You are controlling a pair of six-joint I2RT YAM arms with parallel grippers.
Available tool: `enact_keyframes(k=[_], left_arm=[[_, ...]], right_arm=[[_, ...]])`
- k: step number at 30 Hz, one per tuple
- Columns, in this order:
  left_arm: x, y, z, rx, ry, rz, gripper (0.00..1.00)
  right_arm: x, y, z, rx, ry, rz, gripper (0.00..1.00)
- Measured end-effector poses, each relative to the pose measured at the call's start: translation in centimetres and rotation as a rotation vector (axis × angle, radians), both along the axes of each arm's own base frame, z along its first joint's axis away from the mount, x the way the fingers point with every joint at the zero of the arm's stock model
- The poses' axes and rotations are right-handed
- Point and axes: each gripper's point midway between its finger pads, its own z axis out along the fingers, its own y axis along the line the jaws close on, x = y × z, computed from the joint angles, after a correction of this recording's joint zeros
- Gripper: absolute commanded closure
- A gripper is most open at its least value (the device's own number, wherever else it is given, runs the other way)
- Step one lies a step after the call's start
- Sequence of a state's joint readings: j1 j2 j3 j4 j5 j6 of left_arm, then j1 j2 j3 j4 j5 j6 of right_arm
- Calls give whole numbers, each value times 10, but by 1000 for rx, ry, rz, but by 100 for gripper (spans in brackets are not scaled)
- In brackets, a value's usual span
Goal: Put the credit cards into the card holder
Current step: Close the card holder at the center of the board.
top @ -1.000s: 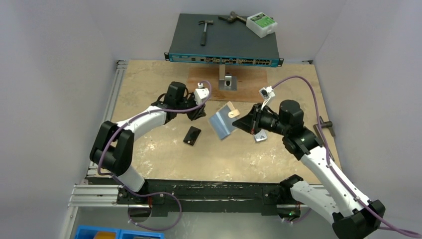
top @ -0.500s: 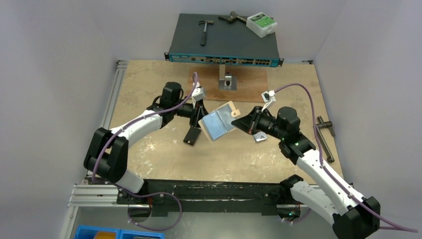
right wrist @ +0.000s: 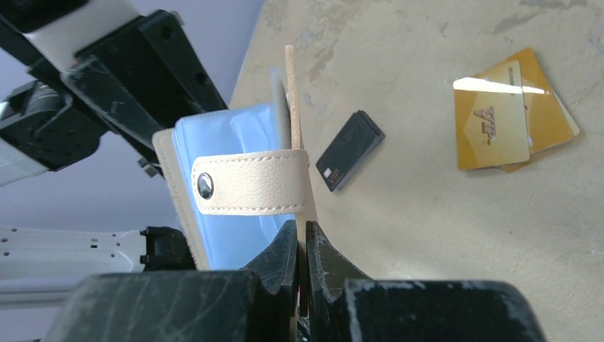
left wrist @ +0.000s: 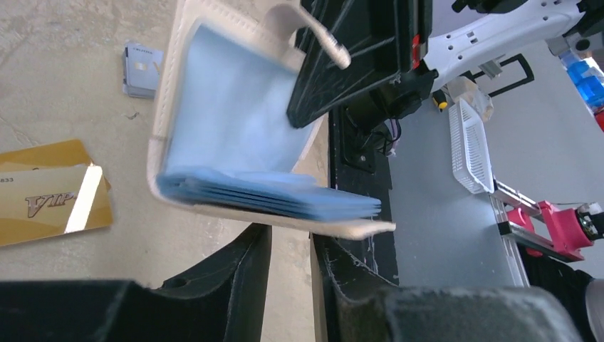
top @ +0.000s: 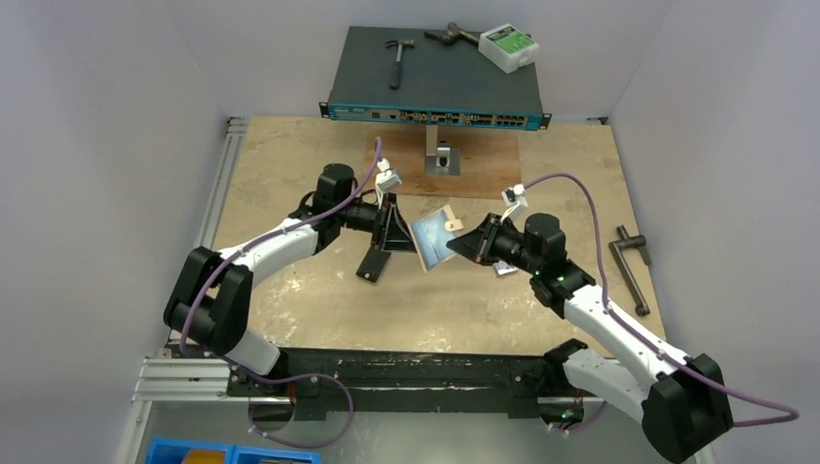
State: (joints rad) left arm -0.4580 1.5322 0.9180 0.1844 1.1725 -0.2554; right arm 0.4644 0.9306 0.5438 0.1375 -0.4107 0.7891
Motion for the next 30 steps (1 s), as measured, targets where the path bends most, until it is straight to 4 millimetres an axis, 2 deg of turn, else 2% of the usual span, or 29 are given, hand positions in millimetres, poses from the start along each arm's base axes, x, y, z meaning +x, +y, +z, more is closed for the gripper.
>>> enact_keyframes(k=[5,11,14,18,19,22,27,30], left_arm=[[-5,-13,-12,41,48,10,75],[-13,-30,-46,153,49,4,75],[-12,-30,-61,223,29,20,75],[-8,-27,-80,354,-56,42,75],[-8,-28,-83,380,-79,39,75],[-6,-30,-95,469,-172,27,75],[-13,-22,-119,589,-290,-30,75],[-18,-20,-130,636,-344,-70,75]], right_arm=[[0,7,-36,-6,91,16,100],[-5,16,-70,-13,204,73,100],[-8,21,-84,-12,245,106,100],[-17,26,-113,-15,344,156,100],[-20,27,-120,-19,368,165,97],[-27,26,-141,-42,447,180,77],[-37,21,-158,-81,507,188,37],[-43,16,-165,-110,532,184,28]])
